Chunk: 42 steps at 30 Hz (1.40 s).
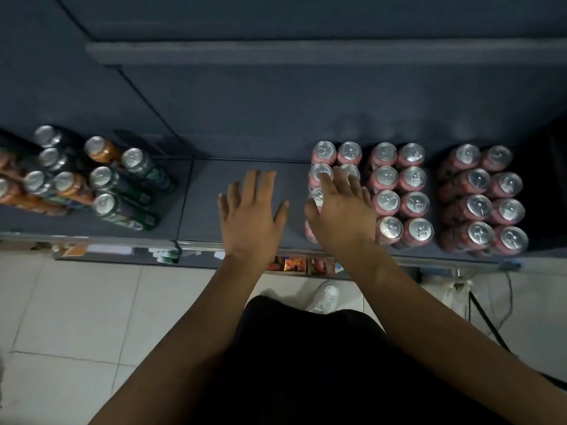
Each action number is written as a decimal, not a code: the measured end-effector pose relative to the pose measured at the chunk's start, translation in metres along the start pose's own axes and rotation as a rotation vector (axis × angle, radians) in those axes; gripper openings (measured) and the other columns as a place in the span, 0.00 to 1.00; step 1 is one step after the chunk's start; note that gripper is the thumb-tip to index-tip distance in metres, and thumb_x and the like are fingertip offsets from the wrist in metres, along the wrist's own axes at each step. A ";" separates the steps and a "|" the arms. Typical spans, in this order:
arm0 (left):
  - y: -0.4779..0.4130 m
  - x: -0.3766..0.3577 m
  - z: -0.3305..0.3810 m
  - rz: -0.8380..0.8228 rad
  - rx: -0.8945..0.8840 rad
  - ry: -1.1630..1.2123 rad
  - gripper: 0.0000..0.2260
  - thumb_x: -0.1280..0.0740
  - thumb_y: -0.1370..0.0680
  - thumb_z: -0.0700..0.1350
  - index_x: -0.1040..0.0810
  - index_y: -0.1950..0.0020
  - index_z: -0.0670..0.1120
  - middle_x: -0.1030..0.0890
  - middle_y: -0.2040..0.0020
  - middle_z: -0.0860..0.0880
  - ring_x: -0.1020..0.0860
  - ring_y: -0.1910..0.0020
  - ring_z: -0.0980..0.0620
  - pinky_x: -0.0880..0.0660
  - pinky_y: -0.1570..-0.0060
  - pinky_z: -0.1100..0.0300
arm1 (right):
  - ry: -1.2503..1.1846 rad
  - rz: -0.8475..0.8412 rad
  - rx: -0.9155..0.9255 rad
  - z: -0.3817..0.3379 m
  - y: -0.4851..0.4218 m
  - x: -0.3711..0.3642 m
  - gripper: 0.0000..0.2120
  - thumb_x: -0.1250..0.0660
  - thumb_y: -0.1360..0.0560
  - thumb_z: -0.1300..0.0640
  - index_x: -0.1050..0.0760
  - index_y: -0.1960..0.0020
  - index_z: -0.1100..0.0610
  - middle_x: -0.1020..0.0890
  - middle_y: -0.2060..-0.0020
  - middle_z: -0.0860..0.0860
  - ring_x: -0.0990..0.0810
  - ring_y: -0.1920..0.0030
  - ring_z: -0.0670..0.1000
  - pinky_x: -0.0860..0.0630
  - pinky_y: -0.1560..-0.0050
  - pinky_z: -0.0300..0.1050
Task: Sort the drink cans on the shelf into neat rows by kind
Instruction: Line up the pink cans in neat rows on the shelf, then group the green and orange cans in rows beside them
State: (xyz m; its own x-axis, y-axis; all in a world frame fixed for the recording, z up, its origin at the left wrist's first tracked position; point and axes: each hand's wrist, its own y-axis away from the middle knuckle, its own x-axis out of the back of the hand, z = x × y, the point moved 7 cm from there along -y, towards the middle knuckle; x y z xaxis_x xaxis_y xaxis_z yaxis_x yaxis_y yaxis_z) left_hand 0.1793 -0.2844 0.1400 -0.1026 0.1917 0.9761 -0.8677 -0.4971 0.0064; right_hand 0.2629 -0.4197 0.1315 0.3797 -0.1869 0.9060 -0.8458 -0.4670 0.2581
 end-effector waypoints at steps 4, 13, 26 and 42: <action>0.018 0.022 -0.034 0.009 0.097 -0.024 0.27 0.37 0.18 0.58 0.40 0.21 0.54 0.37 0.21 0.48 0.36 0.25 0.37 0.40 0.26 0.35 | 0.086 -0.001 0.068 -0.041 0.011 0.003 0.29 0.44 0.18 0.43 0.43 0.19 0.51 0.44 0.19 0.54 0.46 0.20 0.61 0.43 0.23 0.60; 0.083 0.061 -0.150 -0.006 0.232 -0.079 0.27 0.41 0.17 0.61 0.40 0.21 0.53 0.44 0.18 0.46 0.44 0.21 0.36 0.44 0.24 0.36 | 0.158 -0.011 0.225 -0.167 0.058 -0.035 0.29 0.45 0.17 0.43 0.45 0.19 0.51 0.43 0.19 0.54 0.46 0.19 0.61 0.44 0.22 0.61; 0.186 0.091 -0.306 0.011 0.419 -0.086 0.29 0.38 0.19 0.61 0.39 0.22 0.51 0.39 0.20 0.47 0.40 0.23 0.36 0.40 0.25 0.40 | 0.200 -0.089 0.388 -0.330 0.125 -0.116 0.29 0.44 0.16 0.44 0.45 0.19 0.52 0.43 0.18 0.54 0.44 0.20 0.60 0.41 0.23 0.61; 0.094 0.073 -0.370 -0.029 0.459 -0.068 0.30 0.37 0.19 0.61 0.40 0.21 0.51 0.37 0.21 0.47 0.40 0.23 0.37 0.40 0.26 0.40 | 0.144 -0.101 0.344 -0.363 0.006 -0.144 0.27 0.40 0.19 0.46 0.37 0.23 0.54 0.31 0.26 0.53 0.31 0.29 0.59 0.29 0.36 0.56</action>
State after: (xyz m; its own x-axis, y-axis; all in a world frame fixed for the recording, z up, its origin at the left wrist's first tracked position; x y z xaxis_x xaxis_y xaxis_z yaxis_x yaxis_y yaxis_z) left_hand -0.0900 -0.0041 0.1314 -0.0360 0.1633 0.9859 -0.5635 -0.8181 0.1149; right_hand 0.0674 -0.0823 0.1246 0.3775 -0.0128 0.9259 -0.6220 -0.7442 0.2433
